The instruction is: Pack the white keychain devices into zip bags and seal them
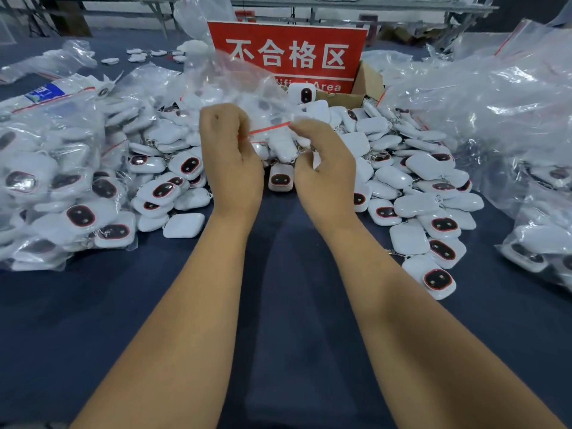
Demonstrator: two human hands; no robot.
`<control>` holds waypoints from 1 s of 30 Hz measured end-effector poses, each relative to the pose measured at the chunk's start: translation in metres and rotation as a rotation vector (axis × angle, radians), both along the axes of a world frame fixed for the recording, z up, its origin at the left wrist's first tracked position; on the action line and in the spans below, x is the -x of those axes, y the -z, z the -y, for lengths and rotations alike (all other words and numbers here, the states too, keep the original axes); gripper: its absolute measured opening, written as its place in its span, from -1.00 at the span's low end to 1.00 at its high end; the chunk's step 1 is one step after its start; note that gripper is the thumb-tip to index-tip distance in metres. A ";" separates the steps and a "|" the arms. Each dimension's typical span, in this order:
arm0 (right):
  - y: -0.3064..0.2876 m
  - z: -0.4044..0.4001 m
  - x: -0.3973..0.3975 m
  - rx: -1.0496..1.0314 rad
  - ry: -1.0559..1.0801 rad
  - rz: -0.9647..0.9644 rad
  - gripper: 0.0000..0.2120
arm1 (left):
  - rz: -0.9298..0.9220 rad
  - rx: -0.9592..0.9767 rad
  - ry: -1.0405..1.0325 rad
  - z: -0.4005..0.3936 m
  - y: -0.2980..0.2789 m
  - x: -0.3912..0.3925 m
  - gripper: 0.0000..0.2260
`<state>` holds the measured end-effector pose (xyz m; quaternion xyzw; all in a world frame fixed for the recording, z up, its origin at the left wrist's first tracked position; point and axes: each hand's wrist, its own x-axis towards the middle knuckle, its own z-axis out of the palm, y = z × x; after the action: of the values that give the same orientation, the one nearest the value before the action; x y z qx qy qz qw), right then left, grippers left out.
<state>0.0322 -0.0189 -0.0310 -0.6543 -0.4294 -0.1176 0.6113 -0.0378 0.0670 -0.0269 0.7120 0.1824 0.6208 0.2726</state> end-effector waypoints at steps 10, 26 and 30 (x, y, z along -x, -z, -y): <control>0.006 0.002 -0.004 0.684 0.229 0.173 -0.80 | -0.031 0.231 -0.172 -0.023 0.002 0.014 -0.51; 0.013 -0.005 -0.008 0.517 0.058 -0.043 -0.65 | -0.512 0.277 0.110 -0.013 0.021 -0.009 -0.74; 0.006 -0.004 -0.007 0.150 -0.091 -0.360 -0.74 | -0.652 0.109 0.008 -0.011 0.025 -0.015 -0.75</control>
<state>0.0391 -0.0153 -0.0366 -0.6883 -0.3501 0.0613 0.6324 -0.0231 0.0781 -0.0523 0.8584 0.2900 0.3485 0.2400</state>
